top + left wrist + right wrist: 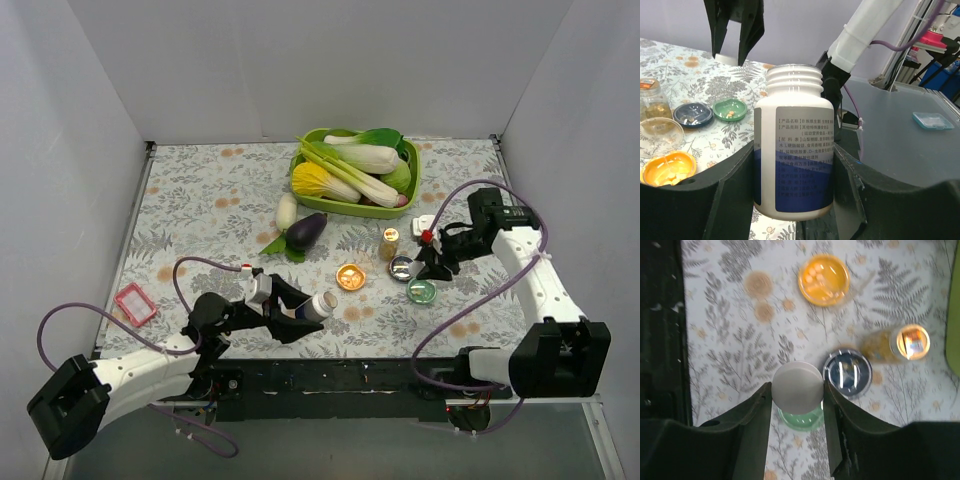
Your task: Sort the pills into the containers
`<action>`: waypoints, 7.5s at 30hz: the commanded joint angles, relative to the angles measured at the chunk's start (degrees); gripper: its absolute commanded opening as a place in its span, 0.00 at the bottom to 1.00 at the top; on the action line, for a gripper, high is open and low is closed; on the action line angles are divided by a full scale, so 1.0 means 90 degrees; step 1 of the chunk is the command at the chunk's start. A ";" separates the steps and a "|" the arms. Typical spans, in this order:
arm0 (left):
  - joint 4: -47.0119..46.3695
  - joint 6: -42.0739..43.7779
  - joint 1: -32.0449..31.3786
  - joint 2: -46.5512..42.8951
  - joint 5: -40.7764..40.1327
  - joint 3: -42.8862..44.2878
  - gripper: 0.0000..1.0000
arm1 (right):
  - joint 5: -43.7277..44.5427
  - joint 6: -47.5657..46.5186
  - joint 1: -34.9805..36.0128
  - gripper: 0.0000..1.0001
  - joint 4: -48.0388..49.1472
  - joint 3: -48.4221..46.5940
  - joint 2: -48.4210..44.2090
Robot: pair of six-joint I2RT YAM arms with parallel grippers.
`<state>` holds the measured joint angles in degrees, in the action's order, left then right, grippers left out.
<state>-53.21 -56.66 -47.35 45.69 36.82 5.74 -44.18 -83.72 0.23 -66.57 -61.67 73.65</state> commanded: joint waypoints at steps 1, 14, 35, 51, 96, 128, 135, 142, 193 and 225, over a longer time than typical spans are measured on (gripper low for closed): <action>-0.0494 -0.0091 -0.0041 0.0313 0.0108 0.0280 0.00 | -0.1086 0.1193 0.1142 0.17 -0.0017 -0.0237 -0.0496; -0.0757 -0.0149 -0.0227 0.1319 0.0099 0.0622 0.00 | -0.2033 0.2808 0.3196 0.21 0.0989 -0.1048 -0.0390; -0.1373 -0.0257 -0.0373 0.2150 -0.0097 0.0984 0.00 | -0.2591 0.3521 0.3969 0.22 0.1547 -0.1127 -0.0107; -0.1539 -0.0325 -0.0383 0.1984 -0.0243 0.0954 0.00 | -0.2376 0.3609 0.4057 0.25 0.1703 -0.0824 -0.0244; -0.0395 -0.0237 -0.0383 0.1603 -0.1190 0.1531 0.00 | -0.1867 0.5111 0.4135 0.29 0.2942 -0.0297 -0.0283; 0.0863 0.0876 -0.0383 0.1350 -0.1856 0.1160 0.00 | -0.1829 0.7020 0.3471 0.97 0.3775 -0.0285 -0.0224; 0.1429 0.0866 -0.0383 0.0803 -0.1114 0.1169 0.00 | -0.1409 0.3524 0.3139 0.98 0.1645 -0.0550 -0.0302; 0.1811 0.0701 -0.0383 0.0519 -0.0342 0.1218 0.00 | -0.2413 0.0175 0.2894 0.98 0.0767 -0.0607 -0.0694; 0.1479 0.1706 -0.0481 0.1300 -0.3125 0.1492 0.00 | -0.1243 0.7986 0.4340 0.81 0.4233 0.0017 0.0167; 0.2153 0.0905 -0.0481 0.0812 -0.0097 0.1374 0.00 | -0.2074 0.1909 0.4769 0.64 0.1585 -0.0970 0.0147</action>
<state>-31.64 -48.21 -51.83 53.12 34.59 15.84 -65.30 -69.23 41.95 -53.34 -68.58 75.26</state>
